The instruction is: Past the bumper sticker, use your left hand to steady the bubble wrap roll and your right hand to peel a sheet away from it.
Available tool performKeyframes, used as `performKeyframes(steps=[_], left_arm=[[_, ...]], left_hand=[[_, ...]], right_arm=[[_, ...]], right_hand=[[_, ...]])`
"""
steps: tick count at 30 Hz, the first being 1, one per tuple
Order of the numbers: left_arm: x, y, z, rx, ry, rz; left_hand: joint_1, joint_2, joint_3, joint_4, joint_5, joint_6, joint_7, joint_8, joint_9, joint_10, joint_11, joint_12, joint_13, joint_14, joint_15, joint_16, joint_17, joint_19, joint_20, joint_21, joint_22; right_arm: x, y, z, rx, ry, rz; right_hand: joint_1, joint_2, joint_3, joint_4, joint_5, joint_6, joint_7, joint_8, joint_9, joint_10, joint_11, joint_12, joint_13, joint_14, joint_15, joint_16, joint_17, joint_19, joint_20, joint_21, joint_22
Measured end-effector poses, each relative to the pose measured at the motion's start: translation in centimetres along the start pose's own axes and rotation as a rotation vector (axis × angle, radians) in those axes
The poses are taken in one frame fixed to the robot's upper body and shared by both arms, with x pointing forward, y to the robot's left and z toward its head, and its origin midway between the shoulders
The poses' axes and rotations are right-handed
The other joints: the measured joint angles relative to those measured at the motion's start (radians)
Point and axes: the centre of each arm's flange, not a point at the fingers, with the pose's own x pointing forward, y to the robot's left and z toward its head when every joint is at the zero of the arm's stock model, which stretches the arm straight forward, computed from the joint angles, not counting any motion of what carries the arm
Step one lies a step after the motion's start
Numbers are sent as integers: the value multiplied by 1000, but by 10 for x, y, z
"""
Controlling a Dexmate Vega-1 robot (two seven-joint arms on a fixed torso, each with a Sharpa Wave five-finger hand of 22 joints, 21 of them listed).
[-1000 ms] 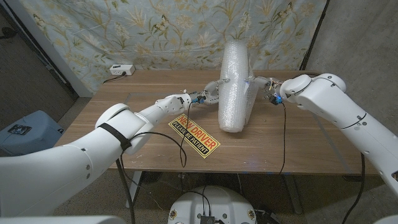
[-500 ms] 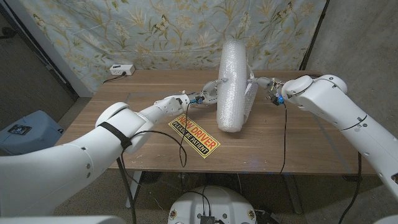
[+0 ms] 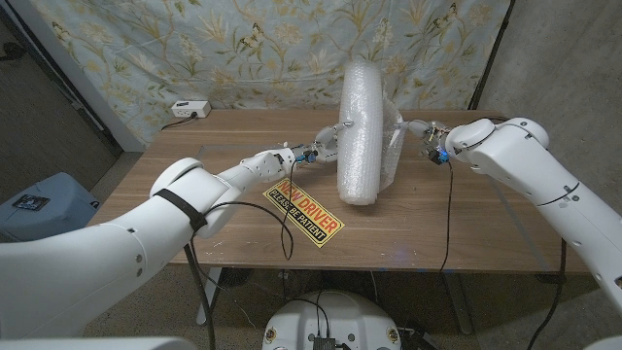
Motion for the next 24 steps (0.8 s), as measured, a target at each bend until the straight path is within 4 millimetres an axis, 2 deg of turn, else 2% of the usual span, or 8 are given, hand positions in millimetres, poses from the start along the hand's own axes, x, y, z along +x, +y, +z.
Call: performKeyframes(steps=[17, 19, 24], left_arm=[[1, 4, -2, -35, -11, 36], [1, 4, -2, -37, -13, 39], [2, 4, -2, -43, -17, 50]], left_hand=[[0, 0, 0, 0, 10, 0, 0, 0, 0, 0, 0, -7, 1, 0, 0, -9, -4, 0, 0, 4, 0], [0, 0, 0, 0, 10, 0, 0, 0, 0, 0, 0, -8, 1, 0, 0, -9, -4, 0, 0, 4, 0], [-1, 1, 0, 0, 10, 0, 0, 0, 0, 0, 0, -8, 1, 0, 0, -9, -4, 0, 0, 4, 0]], right_arm=[[-6, -6, -3, 19, 0, -43], [-6, -6, -4, 19, 1, -45], [-5, -4, -3, 14, 4, -47]], right_hand=[[8, 0, 3, -3, 0, 0, 0, 0, 0, 0, 0, 0, 0, 11, 0, 5, 0, 11, 1, 0, 0], [13, -2, 7, -7, 0, 0, 0, 4, 0, 0, 0, 4, 0, 22, -1, 5, 0, 27, 6, 7, 0], [22, -3, 8, -8, 0, 0, 0, 4, 0, 12, 1, 8, 0, 35, 0, 5, -2, 34, 9, 7, 0]])
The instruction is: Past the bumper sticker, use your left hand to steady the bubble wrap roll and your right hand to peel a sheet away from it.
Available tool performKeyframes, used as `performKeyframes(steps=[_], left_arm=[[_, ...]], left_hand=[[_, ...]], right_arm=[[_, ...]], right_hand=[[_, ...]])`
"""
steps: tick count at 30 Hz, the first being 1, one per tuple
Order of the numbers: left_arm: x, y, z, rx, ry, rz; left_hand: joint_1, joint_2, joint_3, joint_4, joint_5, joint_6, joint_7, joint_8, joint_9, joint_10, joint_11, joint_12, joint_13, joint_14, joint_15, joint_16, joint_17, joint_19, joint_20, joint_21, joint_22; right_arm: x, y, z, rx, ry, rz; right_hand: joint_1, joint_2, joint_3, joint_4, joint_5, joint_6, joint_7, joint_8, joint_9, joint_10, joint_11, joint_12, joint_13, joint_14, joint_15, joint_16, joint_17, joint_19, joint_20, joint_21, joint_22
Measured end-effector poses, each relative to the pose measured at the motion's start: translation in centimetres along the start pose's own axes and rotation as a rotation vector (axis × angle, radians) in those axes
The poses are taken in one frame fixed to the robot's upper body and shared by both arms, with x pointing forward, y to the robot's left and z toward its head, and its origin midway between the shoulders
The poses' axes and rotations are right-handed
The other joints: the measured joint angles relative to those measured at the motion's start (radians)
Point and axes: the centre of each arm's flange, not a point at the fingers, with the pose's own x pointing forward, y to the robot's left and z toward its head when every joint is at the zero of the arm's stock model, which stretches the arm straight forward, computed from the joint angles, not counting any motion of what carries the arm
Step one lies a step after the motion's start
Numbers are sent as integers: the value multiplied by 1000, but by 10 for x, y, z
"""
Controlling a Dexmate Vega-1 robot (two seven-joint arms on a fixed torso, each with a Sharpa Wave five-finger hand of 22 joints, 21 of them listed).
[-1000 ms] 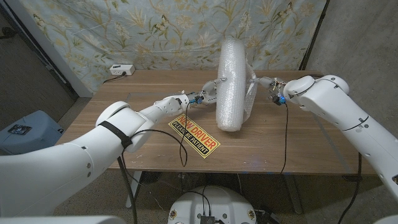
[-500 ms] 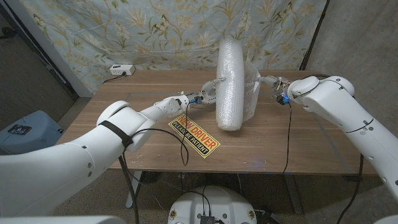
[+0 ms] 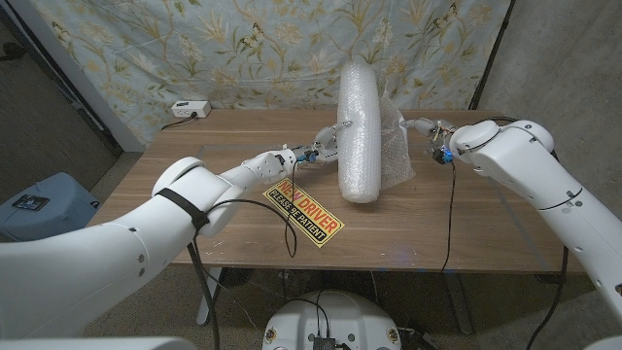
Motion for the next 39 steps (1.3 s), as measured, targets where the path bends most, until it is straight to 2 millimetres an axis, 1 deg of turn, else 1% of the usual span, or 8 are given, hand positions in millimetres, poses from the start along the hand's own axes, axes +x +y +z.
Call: performKeyframes(steps=[2, 5, 9, 15, 23, 26, 35, 39], left_arm=[[0, 0, 0, -3, -2, 3], [1, 0, 0, -6, -5, 8], [2, 0, 0, -9, -7, 18], [4, 0, -1, -11, -7, 32], [7, 0, -3, -9, -2, 50], [8, 0, -3, -7, 0, 58], [10, -1, -4, -1, 6, 68], [11, -2, -5, 2, 10, 68]], left_hand=[[0, 0, 0, 0, 0, 0, 0, 0, 0, 0, 0, 0, 0, 0, 0, 0, 0, 0, 0, 4, 0], [-1, 1, 0, 0, 2, 0, 0, 0, 0, 0, 0, 0, 0, 6, -6, 0, 0, 4, -4, 4, 0], [-1, 1, 1, -1, 4, 0, 0, 0, 0, 0, 0, -2, 0, 9, -9, 0, -1, 4, -4, 8, 0], [-1, 1, 5, -5, 8, 0, 0, 0, 0, 0, 0, -3, -1, 9, -9, 0, -2, 4, -4, 8, 0], [-1, 1, 5, -5, 8, 0, 0, 0, 0, 0, 0, -4, -1, 9, -9, 0, -2, 9, 2, 8, 0], [-1, 1, 5, -5, 8, 0, 0, 0, 0, 0, 0, -4, -1, 9, -9, 0, -2, 9, 2, 8, 0], [-1, 1, 4, -4, 8, 0, 0, 0, 0, 0, 0, -7, 2, 9, -9, 0, -2, 9, 2, 8, 0], [-1, 1, 4, -4, 7, 0, 0, 0, 0, 0, 0, -10, 4, 5, -5, 0, 3, 9, 2, 8, 0]], right_arm=[[0, 1, 1, -1, 0, 0], [0, 2, 2, -4, 2, 1], [-1, 4, 5, -10, -2, 1], [-6, 5, 16, -29, -25, 1], [-15, 4, 28, -55, -58, 0], [-18, 5, 32, -65, -69, 0], [-22, 12, 44, -92, -94, 10], [-21, 17, 50, -106, -99, 17]], right_hand=[[4, -4, 0, 0, 0, 0, 0, 0, 0, 7, -2, 0, 0, 6, -1, 0, -1, 8, 0, 0, -1], [19, -19, 0, 0, 0, 0, 0, 0, 0, 33, -2, 0, -2, 31, -1, 0, -2, 38, 2, 0, -2], [21, -21, -6, -6, 0, 0, 0, 0, 0, 46, -2, 0, -3, 40, -3, 0, -5, 48, 2, -4, -2], [21, -21, -9, -8, 0, 0, 0, 0, 0, 47, -3, 0, -3, 45, 2, 0, -5, 48, 2, -5, 1], [21, -21, -13, -4, 0, 0, 0, -5, 0, 52, 2, -5, -3, 45, 2, -5, -3, 47, 2, -4, 1], [21, -21, -23, -6, 0, 0, 0, -5, 0, 52, 2, -9, -3, 45, 2, -5, -3, 42, 7, -4, 0], [21, -21, -28, -6, 0, 0, 0, -5, 0, 49, -1, -9, -3, 39, 1, -5, -3, 27, 4, -4, 0], [21, -21, -32, -1, 0, 0, 0, -5, 0, 25, -3, -8, -2, 19, -1, -5, -3, 4, 2, -4, 0]])
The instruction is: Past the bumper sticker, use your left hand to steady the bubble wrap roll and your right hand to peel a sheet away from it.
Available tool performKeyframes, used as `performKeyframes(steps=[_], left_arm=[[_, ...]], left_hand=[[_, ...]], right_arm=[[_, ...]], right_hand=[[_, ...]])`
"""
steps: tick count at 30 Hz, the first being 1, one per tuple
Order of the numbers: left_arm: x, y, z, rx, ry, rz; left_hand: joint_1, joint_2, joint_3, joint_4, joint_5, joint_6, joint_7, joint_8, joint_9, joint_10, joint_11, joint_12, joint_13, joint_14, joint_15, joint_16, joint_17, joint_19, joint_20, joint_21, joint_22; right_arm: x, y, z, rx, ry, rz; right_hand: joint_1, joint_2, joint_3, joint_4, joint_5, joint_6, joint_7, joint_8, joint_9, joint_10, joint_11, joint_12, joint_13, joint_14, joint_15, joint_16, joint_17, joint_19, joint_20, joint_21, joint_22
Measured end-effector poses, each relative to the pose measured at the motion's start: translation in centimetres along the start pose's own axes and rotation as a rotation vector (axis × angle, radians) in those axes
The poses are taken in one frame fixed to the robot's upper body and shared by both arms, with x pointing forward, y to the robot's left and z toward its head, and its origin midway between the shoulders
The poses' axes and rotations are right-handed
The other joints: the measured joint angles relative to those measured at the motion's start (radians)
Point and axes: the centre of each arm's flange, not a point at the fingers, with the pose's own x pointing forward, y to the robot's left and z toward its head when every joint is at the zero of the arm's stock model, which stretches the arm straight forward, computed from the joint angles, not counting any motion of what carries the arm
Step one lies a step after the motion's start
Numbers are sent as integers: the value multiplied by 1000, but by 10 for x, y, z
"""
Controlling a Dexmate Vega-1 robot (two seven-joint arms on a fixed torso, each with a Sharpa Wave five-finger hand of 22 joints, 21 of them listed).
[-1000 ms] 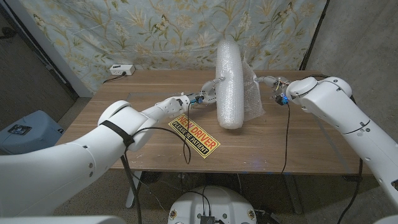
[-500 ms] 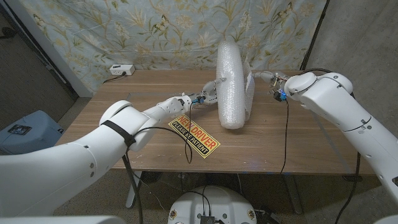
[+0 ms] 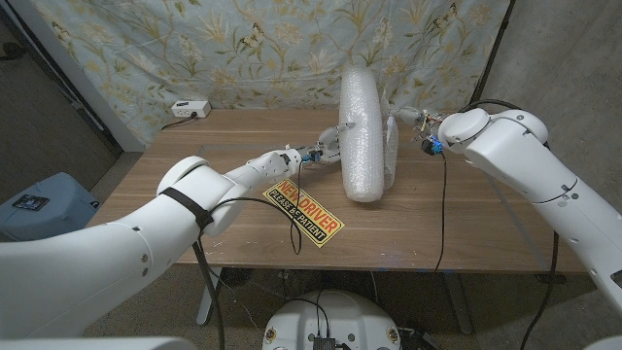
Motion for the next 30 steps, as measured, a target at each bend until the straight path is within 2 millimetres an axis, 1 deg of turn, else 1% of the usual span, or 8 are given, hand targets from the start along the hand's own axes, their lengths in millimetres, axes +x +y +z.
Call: performKeyframes(steps=[2, 6, 8, 11, 15, 19, 21, 30], left_arm=[[0, 0, 0, 1, 1, -1], [1, -1, -1, 3, 3, -6], [1, -2, -1, 3, 3, -10], [0, -3, -1, 3, 4, -20], [0, -3, -3, 3, 6, -30], [-2, -3, -3, 4, 8, -43], [-2, -3, -3, 5, 8, -49], [-4, -3, -5, 8, 13, -67]], left_hand=[[0, 0, 0, 0, 0, 0, 0, 0, 0, 0, 0, 0, 0, 0, 0, 0, 0, 0, 0, 0, 0], [0, 0, 0, 0, 4, 0, 0, 0, 0, 0, 0, -1, 0, 0, 0, -7, -1, 0, 0, 0, 0], [1, -1, 0, 0, 4, 0, 0, 0, 0, 0, 0, -1, 0, 0, 0, -7, -1, 0, 0, 0, 0], [1, -1, 3, -3, 4, 0, 0, 0, 0, 0, 0, -2, 0, 0, 0, -7, 0, 0, 0, 1, 0], [1, -1, 4, -4, 4, 0, 0, 0, 0, 0, 0, -2, 0, 0, 0, -7, 0, 0, 0, 4, 0], [1, -1, 4, -4, 4, 0, 0, 0, 0, 0, 0, -2, 0, 0, 0, -7, 0, 0, 0, 4, 0], [1, -1, 4, -4, 4, 0, 0, 0, 0, 0, 0, -5, 0, 0, 0, -7, 0, -6, 6, 4, 0], [6, -6, 4, -4, 12, 0, 0, 0, 0, -1, 1, -5, 5, 0, 0, -8, 0, -6, 5, 4, -3]], right_arm=[[2, 2, 2, -4, -2, 4], [4, 3, 4, -15, 3, -3], [6, 4, 4, -19, 5, -2], [9, 5, 5, -24, 8, -3], [13, 7, 5, -27, 16, -2], [17, 8, 5, -29, 22, -4], [18, 9, 4, -29, 24, -3], [24, 10, 1, -29, 46, -6]], right_hand=[[0, 0, -4, 4, 0, 0, 0, 0, 0, -4, 4, 0, 0, -6, 1, 0, 0, -1, 1, 0, 0], [-16, 16, -10, 10, 0, 0, 0, 0, 0, -36, 0, 0, 3, -36, 0, 0, 5, -37, -2, 0, 5], [-16, 16, -9, 16, 0, 0, 0, 0, 0, -36, 0, 0, 3, -36, 0, 0, 5, -37, -2, 0, 5], [-20, 20, -8, 17, 0, 0, 0, 0, 0, -36, 0, 0, 3, -37, 2, 0, 9, -47, 0, 0, 5], [-20, 20, -8, 17, 0, 0, 0, 0, 0, -36, 0, 0, 3, -48, 1, 0, 9, -47, 0, 0, 5], [-20, 20, -8, 17, 0, 0, 0, 0, 0, -36, 0, 0, 3, -48, 2, 0, 9, -46, 0, 0, 5], [-20, 20, -8, 17, 0, 0, 0, 0, 0, -36, 0, 0, 3, -48, 2, 0, 9, -46, 0, 0, 5], [-24, 24, -8, 17, 0, 0, 0, 0, 0, -36, 0, 0, 3, -48, 2, 0, 9, -46, 0, 0, 5]])
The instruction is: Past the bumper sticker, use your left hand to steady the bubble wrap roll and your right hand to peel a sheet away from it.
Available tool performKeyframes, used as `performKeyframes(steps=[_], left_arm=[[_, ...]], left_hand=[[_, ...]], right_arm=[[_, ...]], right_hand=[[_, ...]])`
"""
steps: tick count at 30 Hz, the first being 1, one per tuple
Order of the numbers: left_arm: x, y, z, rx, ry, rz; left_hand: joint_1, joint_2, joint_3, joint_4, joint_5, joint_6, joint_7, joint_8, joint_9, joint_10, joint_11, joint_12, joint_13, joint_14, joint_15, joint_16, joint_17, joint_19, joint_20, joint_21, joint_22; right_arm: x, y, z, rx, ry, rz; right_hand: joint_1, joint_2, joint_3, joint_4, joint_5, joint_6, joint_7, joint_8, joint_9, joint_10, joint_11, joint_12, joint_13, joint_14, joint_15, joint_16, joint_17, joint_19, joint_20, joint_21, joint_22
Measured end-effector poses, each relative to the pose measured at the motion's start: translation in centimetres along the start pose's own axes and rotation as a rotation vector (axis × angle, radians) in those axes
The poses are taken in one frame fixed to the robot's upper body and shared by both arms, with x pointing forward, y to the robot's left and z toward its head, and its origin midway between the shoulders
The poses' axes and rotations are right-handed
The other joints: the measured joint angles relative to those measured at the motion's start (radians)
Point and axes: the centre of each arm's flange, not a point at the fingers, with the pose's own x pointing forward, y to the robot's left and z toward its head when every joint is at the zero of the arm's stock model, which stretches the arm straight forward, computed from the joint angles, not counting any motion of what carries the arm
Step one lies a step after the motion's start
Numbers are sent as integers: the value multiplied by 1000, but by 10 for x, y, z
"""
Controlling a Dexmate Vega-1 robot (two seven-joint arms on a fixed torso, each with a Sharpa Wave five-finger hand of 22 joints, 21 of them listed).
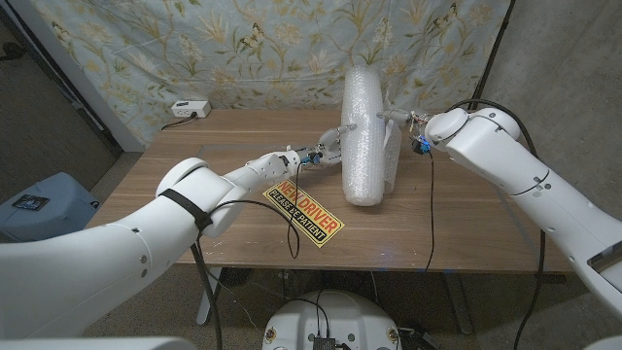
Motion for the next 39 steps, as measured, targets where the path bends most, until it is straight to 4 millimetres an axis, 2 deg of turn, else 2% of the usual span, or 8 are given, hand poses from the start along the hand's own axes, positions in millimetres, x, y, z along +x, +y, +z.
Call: performKeyframes(steps=[36, 38, 39], left_arm=[[-5, -1, 3, -5, -26, -44], [-5, -1, 3, -7, -29, -47], [-6, -1, 4, -9, -32, -51]], left_hand=[[2, -2, 0, 0, 4, 0, 0, 0, 0, 0, 0, -8, 5, 0, 0, 0, 5, 0, 0, 8, 0], [2, -2, 0, 0, 4, 0, 0, 0, 0, 0, 0, -8, 5, 0, 0, 0, 5, 0, 0, 8, 0], [2, -2, 0, 0, 4, 0, 0, 0, 0, 0, 0, -8, 5, 0, 0, 0, 8, 0, 0, 8, 0]], right_arm=[[14, 0, -21, 30, 58, 9], [14, -1, -23, 32, 62, 8], [14, -1, -25, 32, 66, 6]], right_hand=[[0, 0, 4, 4, -1, 0, 0, 0, 0, 0, 0, 0, 0, 0, 0, 0, -1, 0, 0, 0, 0], [0, 0, 9, -1, -1, 0, 0, 0, 0, 0, 0, 0, 0, 10, -2, 0, -3, 1, 0, 0, -1], [0, 0, 12, -4, -1, 0, 0, 0, 0, 4, 2, 0, 0, 20, -2, 0, -3, 15, 1, 0, -2]])
